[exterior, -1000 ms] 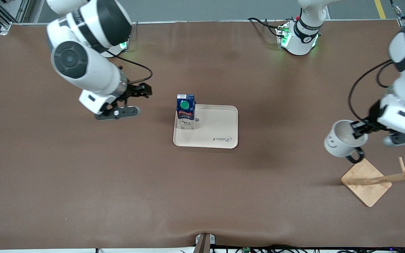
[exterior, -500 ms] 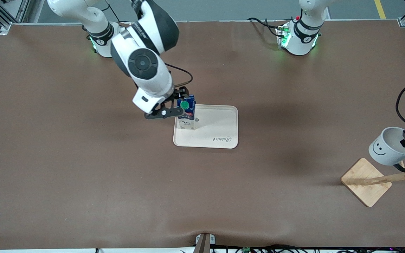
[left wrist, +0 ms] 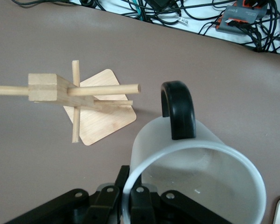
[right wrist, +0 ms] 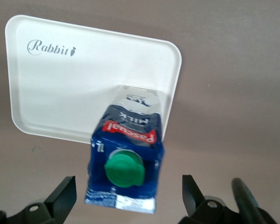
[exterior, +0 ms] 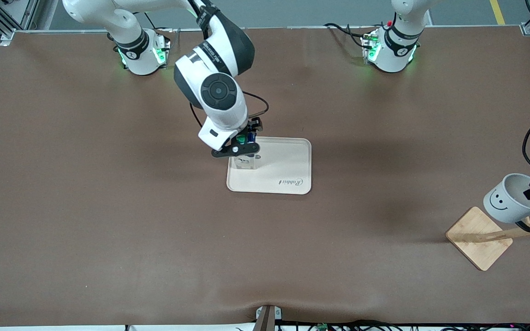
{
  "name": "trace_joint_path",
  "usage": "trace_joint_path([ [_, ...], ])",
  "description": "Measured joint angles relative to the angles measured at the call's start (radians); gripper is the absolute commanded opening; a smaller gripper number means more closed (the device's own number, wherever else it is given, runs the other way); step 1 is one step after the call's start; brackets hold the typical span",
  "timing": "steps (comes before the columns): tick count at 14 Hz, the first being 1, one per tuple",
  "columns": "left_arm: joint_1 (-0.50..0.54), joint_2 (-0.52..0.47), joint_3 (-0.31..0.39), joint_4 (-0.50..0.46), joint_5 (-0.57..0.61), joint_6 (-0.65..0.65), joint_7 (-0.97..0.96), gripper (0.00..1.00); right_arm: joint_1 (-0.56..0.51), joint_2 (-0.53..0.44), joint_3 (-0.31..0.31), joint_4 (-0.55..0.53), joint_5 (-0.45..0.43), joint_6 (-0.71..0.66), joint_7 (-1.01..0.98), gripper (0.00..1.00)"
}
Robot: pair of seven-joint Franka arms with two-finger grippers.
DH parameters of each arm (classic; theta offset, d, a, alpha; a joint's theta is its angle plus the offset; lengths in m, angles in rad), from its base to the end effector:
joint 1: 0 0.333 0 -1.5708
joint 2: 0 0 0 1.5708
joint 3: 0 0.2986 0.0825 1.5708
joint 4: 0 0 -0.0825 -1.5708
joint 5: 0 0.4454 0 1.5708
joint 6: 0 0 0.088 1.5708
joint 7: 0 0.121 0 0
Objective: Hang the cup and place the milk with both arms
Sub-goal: 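Hang the mug on the stand peg while the right gripper grasps milk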
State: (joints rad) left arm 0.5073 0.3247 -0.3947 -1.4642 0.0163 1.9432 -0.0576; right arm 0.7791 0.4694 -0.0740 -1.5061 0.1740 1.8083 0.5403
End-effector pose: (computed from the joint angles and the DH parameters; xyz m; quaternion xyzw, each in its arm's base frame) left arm 0.7195 0.1151 0.4836 0.9899 0.0970 0.0906 0.0501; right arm 0.5320 0.4822 0.3301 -0.9928 -0.0571 0.1052 0.0051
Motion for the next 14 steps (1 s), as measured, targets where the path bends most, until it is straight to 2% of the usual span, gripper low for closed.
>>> trace_joint_path([
  [10, 0.037, 0.064, 0.000, 0.024, -0.016, 0.027, 0.003, 0.00, 0.029, 0.035, -0.002, -0.030, -0.001, 0.028, 0.018, 1.00],
  [11, 0.040, 0.066, 0.000, 0.024, -0.016, 0.027, 0.003, 0.00, 0.029, 0.035, -0.003, -0.040, -0.001, 0.035, 0.018, 0.85],
  [12, 0.048, 0.070, 0.000, 0.024, -0.022, 0.027, 0.003, 0.00, 0.029, 0.035, -0.003, -0.054, -0.001, 0.053, 0.018, 0.44],
  [13, 0.060, 0.076, 0.000, 0.023, -0.041, 0.027, 0.003, 0.00, 0.029, 0.035, -0.003, -0.067, -0.001, 0.074, 0.018, 0.13],
  [14, 0.073, 0.082, 0.000, 0.023, -0.063, 0.027, 0.014, 0.00, 0.029, 0.034, -0.003, -0.069, -0.001, 0.086, 0.018, 0.00],
])
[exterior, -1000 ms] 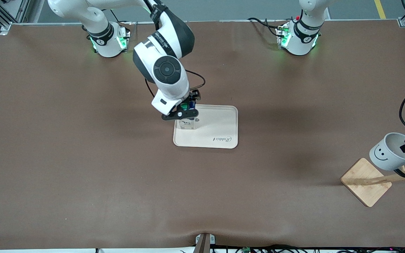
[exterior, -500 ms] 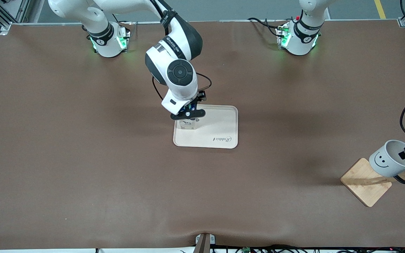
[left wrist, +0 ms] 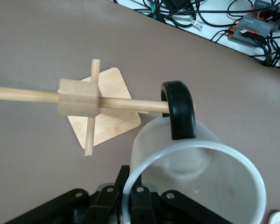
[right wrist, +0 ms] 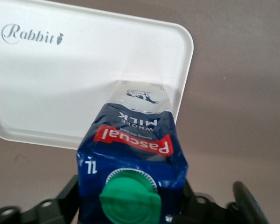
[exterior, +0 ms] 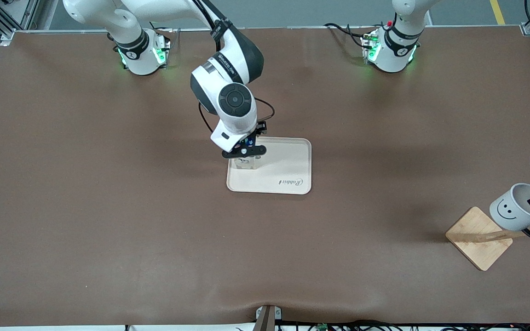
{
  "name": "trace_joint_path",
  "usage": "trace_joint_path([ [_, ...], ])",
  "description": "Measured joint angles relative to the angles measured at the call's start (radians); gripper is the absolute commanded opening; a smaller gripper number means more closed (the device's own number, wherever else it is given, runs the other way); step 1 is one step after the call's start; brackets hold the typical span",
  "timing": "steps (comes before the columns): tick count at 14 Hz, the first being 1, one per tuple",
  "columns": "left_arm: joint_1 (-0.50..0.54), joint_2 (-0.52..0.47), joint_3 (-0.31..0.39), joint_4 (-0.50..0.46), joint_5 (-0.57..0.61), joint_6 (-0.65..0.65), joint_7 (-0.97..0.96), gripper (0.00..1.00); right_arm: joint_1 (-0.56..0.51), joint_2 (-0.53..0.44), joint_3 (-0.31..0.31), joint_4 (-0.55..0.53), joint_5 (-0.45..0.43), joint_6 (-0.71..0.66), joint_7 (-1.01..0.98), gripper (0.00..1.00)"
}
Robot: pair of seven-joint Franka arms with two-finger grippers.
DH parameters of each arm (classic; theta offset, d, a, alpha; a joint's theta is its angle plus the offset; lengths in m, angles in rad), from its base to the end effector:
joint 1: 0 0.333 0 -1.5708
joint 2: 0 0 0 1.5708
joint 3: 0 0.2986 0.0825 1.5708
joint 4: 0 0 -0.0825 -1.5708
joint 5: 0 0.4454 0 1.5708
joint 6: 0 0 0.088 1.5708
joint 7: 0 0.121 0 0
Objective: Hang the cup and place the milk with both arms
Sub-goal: 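Hang the mug on the stand peg while the right gripper grasps milk, then carry the milk carton away while the left gripper releases and rises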
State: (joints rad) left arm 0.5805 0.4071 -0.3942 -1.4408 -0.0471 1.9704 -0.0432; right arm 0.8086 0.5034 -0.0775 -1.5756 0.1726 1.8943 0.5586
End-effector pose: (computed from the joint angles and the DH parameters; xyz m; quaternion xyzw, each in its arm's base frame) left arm 0.7242 0.1722 0.4431 0.9823 0.1412 0.0827 0.0915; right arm 0.5158 0.4889 0.2765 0.9926 0.0540 -0.1086 0.0068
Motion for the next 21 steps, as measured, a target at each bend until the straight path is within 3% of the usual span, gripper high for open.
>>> trace_joint_path([
  [1, 0.011, 0.006, 0.000, 0.000, -0.013, 0.000, 0.013, 0.00, 0.000, -0.003, 0.000, 0.000, 0.000, 0.001, 0.000, 0.00],
  [2, 0.018, 0.010, 0.000, 0.000, -0.017, 0.000, 0.022, 0.13, 0.000, -0.003, 0.000, 0.000, 0.000, 0.002, 0.000, 0.00],
  [3, 0.020, 0.012, 0.000, 0.000, -0.017, 0.000, 0.023, 0.51, 0.000, -0.003, -0.001, 0.002, 0.000, 0.006, 0.002, 0.00],
  [4, 0.020, 0.013, 0.000, 0.000, -0.017, 0.000, 0.023, 0.98, -0.001, -0.004, -0.005, 0.012, 0.000, 0.009, 0.014, 0.00],
  [6, 0.019, 0.014, -0.004, 0.000, -0.017, -0.001, 0.023, 1.00, -0.018, -0.009, -0.016, 0.072, 0.000, -0.052, 0.047, 0.00],
  [9, 0.014, 0.012, -0.018, 0.002, -0.017, -0.021, 0.023, 1.00, -0.115, -0.053, -0.027, 0.190, -0.001, -0.274, 0.056, 0.00],
  [11, -0.001, -0.001, -0.025, 0.011, -0.016, -0.071, 0.022, 1.00, -0.197, -0.106, -0.032, 0.199, -0.003, -0.330, 0.043, 0.00],
  [15, -0.080, -0.088, -0.030, 0.022, 0.049, -0.221, -0.057, 1.00, -0.422, -0.175, -0.038, 0.136, -0.007, -0.377, -0.130, 0.00],
  [21, -0.202, -0.207, -0.033, 0.024, 0.125, -0.361, -0.172, 1.00, -0.740, -0.205, -0.040, -0.021, -0.090, -0.328, -0.529, 0.00],
])
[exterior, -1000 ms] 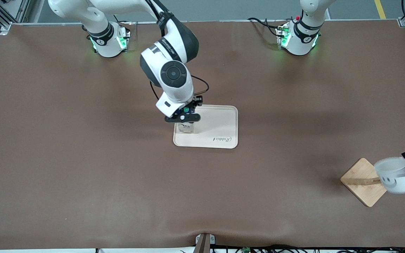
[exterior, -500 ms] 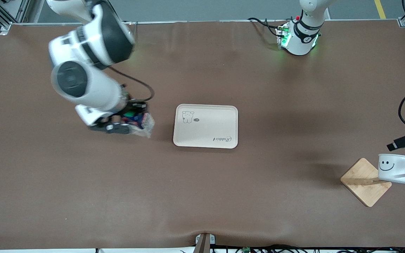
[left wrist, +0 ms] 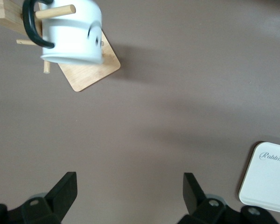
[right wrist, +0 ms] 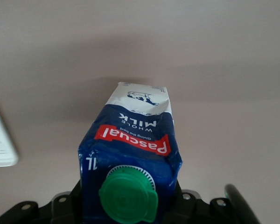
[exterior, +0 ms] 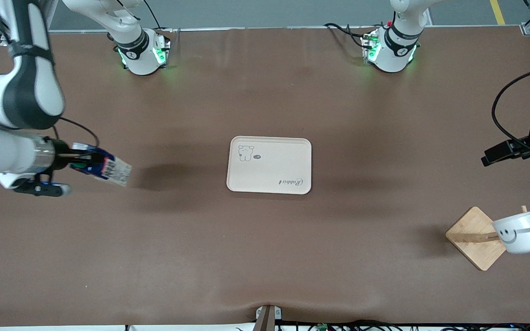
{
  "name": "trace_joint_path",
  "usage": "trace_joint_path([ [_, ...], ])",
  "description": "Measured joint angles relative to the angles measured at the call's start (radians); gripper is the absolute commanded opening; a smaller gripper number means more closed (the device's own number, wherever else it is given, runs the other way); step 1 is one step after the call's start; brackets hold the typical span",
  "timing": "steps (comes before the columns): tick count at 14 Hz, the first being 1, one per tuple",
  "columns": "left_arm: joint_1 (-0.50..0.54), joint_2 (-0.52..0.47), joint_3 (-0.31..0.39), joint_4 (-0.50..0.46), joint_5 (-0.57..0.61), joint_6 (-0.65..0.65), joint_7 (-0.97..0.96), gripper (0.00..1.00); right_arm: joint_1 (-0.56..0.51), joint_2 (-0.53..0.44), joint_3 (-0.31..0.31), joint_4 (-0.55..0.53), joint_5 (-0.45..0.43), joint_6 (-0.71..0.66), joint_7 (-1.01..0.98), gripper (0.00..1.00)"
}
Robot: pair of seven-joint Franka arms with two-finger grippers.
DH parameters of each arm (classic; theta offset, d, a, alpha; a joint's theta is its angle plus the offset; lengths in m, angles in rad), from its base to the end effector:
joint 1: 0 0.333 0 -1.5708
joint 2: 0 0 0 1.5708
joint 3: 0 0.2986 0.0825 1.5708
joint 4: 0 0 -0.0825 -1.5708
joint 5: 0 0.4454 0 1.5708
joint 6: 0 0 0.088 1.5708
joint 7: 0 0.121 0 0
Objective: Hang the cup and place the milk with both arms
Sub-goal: 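Carry the milk carton away while the left gripper releases and rises, then lower the milk carton onto the table with the right gripper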
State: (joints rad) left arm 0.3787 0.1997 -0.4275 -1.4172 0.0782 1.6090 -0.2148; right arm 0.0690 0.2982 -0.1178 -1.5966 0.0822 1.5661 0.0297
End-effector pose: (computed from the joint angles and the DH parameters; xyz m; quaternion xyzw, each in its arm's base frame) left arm 0.6726 0.0002 0.5602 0.9963 0.0856 0.0046 0.0027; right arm 0.6592 -0.0169 0.3890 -0.9854 0.0455 0.1622 0.0247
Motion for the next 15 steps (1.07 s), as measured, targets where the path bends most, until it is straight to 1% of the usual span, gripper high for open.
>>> trace_joint_path([
  [3, 0.001, -0.024, -0.028, 0.001, 0.000, -0.033, 0.000, 1.00, -0.133, -0.002, 0.000, -0.092, -0.016, 0.102, -0.182, 0.00],
  [6, 0.001, -0.055, -0.043, 0.001, 0.000, -0.081, 0.000, 1.00, -0.189, -0.002, 0.001, -0.222, -0.019, 0.212, -0.217, 0.00],
  [7, 0.001, -0.069, -0.044, 0.002, 0.000, -0.097, 0.002, 1.00, -0.192, -0.002, 0.001, -0.256, -0.020, 0.236, -0.218, 0.05],
  [8, 0.000, -0.086, -0.046, 0.002, 0.000, -0.109, 0.008, 1.00, -0.192, -0.002, 0.003, -0.285, -0.020, 0.261, -0.218, 0.18],
  [9, -0.007, -0.104, -0.047, 0.001, 0.000, -0.121, 0.018, 1.00, -0.192, -0.002, 0.006, -0.305, -0.021, 0.281, -0.218, 0.20],
  [10, -0.030, -0.123, -0.034, -0.003, 0.001, -0.130, 0.021, 1.00, -0.192, -0.008, 0.007, -0.307, -0.023, 0.282, -0.218, 0.42],
  [11, -0.075, -0.141, 0.005, -0.012, 0.001, -0.136, 0.021, 1.00, -0.192, -0.010, 0.008, -0.312, -0.023, 0.286, -0.218, 0.51],
  [12, -0.136, -0.160, 0.064, -0.027, 0.001, -0.139, 0.022, 1.00, -0.192, -0.010, 0.008, -0.313, -0.023, 0.287, -0.218, 0.55],
  [15, -0.312, -0.211, 0.243, -0.087, 0.001, -0.140, 0.026, 1.00, -0.192, -0.011, 0.008, -0.313, -0.023, 0.288, -0.218, 0.55],
])
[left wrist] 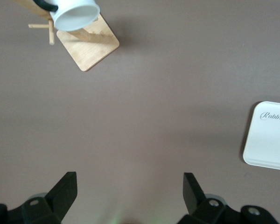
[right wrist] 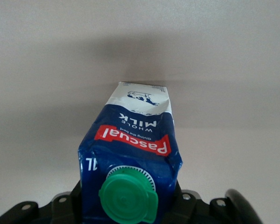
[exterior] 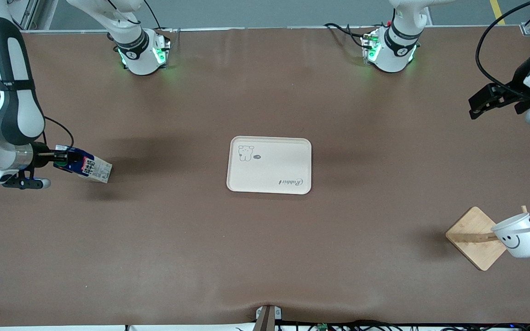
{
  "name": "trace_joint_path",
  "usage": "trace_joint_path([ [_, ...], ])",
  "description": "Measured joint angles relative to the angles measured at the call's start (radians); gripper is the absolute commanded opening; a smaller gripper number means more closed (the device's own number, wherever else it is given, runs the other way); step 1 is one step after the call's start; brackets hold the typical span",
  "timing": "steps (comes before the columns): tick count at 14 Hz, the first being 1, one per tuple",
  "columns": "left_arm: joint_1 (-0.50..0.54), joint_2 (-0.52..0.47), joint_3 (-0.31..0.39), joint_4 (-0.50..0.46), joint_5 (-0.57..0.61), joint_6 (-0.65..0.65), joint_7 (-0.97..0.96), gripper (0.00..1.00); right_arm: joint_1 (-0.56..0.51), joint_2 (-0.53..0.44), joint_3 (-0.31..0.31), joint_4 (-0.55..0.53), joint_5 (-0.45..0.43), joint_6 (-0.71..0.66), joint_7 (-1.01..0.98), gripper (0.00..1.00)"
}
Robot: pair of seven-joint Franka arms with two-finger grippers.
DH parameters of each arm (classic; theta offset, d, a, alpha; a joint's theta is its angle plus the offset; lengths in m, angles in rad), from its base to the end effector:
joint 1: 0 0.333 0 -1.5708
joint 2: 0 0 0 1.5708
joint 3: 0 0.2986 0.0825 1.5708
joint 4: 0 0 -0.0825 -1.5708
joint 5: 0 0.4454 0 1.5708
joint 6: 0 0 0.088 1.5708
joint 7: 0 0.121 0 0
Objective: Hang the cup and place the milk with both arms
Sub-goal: 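Lower the milk carton onto the table with the right gripper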
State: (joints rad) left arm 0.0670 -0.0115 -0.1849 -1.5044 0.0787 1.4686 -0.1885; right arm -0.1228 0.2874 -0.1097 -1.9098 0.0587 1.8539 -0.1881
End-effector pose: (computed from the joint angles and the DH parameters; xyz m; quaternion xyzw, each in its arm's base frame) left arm 0.5987 -0.0613 0.6266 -0.9984 -0.0388 0.0060 0.0416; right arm 0.6001 -0.1361 0.2591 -0.9848 0.0352 0.1638 0.0459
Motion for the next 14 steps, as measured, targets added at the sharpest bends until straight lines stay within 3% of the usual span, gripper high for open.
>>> trace_joint_path([
  [2, -0.057, -0.034, 0.063, -0.044, -0.004, 0.000, 0.010, 1.00, 0.000, 0.000, 0.000, 0.000, 0.000, 0.000, 0.000, 0.59],
  [4, -0.063, -0.064, 0.071, -0.084, -0.009, 0.000, 0.012, 1.00, 0.000, 0.000, 0.000, 0.000, 0.000, 0.000, 0.000, 0.74],
  [6, -0.065, -0.088, 0.071, -0.108, -0.012, 0.000, 0.012, 1.00, 0.000, 0.000, 0.001, -0.001, -0.001, 0.002, -0.006, 0.96],
  [7, -0.066, -0.097, 0.071, -0.112, -0.012, 0.000, 0.012, 1.00, 0.000, 0.000, 0.001, -0.002, -0.002, 0.003, -0.015, 1.00],
  [14, -0.065, -0.111, 0.086, -0.119, -0.053, 0.002, 0.027, 1.00, 0.000, 0.000, 0.004, -0.021, -0.002, 0.016, -0.034, 1.00],
])
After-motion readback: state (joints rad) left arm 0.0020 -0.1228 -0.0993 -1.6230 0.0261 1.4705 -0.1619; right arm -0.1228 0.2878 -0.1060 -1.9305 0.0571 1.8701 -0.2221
